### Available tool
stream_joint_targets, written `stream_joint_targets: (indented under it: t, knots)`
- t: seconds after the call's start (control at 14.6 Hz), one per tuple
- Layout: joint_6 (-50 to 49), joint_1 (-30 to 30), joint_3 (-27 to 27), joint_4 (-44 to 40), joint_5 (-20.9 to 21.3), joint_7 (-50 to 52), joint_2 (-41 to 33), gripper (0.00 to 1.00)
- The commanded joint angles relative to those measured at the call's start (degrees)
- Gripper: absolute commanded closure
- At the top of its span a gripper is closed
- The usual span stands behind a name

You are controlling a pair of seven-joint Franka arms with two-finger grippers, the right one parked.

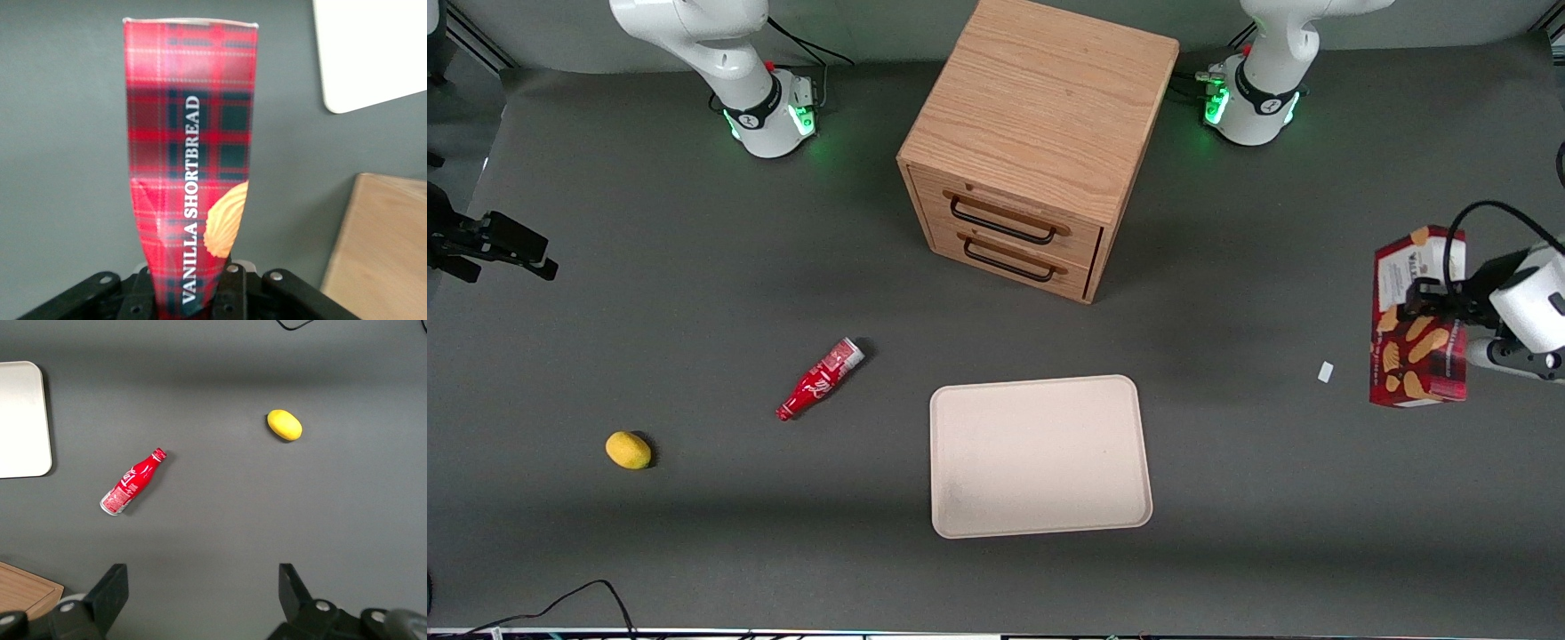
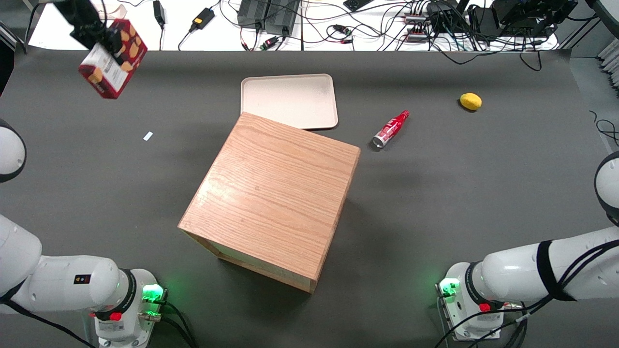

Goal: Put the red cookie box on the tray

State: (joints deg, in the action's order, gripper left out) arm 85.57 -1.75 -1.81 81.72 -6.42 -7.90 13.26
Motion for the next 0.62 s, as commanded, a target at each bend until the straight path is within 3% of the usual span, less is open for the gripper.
stream_joint_targets:
  t: [0.0,0.34,0.55]
  knots:
    - [-3.3,0.1,-6.2,-4.6,-0.3,12.6,1.1,1.00]
    - [5.8,0.6,-18.9,-3.9,1.2,33.4,4.6,1.00]
    - [16.4,0.9,-26.5,-3.7,8.4,43.9,11.8,1.00]
